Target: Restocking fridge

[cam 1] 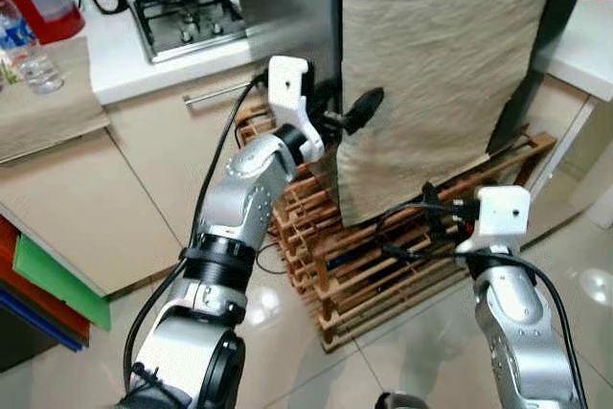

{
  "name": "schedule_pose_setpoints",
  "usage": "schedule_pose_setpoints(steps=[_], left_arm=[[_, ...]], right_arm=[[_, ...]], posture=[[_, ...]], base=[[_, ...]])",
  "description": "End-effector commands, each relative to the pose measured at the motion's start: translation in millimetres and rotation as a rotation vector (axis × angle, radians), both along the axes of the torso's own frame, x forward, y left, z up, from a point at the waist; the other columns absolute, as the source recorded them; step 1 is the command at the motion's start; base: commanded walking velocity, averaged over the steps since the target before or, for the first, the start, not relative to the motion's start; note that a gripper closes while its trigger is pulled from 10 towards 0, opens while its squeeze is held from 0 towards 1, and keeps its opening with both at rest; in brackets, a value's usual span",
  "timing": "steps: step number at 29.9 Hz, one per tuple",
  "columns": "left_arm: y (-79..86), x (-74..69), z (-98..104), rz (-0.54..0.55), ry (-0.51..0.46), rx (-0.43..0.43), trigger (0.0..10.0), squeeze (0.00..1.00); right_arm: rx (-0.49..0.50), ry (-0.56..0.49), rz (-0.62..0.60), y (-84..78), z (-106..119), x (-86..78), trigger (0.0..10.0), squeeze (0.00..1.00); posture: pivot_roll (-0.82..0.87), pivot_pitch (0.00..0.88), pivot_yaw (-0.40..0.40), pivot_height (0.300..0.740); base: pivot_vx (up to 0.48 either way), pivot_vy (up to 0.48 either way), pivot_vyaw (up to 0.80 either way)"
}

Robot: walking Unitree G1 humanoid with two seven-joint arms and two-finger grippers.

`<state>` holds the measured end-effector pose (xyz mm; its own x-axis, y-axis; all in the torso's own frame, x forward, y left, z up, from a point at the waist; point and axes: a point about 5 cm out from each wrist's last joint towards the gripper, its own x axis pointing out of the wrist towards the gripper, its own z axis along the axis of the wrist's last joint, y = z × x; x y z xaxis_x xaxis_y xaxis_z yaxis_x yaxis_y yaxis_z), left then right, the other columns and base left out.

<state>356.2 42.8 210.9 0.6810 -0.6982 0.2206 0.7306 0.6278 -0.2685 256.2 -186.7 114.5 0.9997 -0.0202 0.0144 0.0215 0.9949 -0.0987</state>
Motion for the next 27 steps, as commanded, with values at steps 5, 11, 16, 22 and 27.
schedule_pose_setpoints(steps=[5,11,16,22,27], left_arm=[[-22.3,-0.6,-2.5,-0.151,0.019,0.000,10.0,0.00],[-59.9,-1.9,-12.2,-0.208,0.063,0.020,10.0,0.00],[-101.8,-31.3,14.1,-0.460,-0.029,-0.056,10.0,0.00],[-128.2,-60.0,42.6,-0.717,-0.019,-0.265,10.0,0.00],[-151.5,-85.3,55.8,-0.908,-0.049,-0.347,10.0,0.00]], right_arm=[[0.003,-0.030,0.031,0.9,4.9,-12.5,10.0,0.00],[-0.003,-0.024,0.051,2.0,3.7,-14.0,10.0,0.00],[-0.010,-0.022,0.051,3.7,4.1,-13.8,10.0,0.00],[-0.004,-0.006,0.039,3.8,0.4,-19.0,10.0,0.00],[-0.007,0.010,0.048,6.2,-3.5,-27.0,10.0,0.00]], posture=[[-0.18,0.000,0.138,0.740],[-0.18,0.000,0.136,0.740],[-0.21,0.000,0.157,0.740],[-0.21,0.000,0.161,0.740],[-0.25,0.000,0.187,0.740]], base=[[0.000,0.000,0.00],[0.000,0.000,0.00],[0.000,0.000,0.00],[0.000,0.000,0.00],[0.000,0.000,0.00]])
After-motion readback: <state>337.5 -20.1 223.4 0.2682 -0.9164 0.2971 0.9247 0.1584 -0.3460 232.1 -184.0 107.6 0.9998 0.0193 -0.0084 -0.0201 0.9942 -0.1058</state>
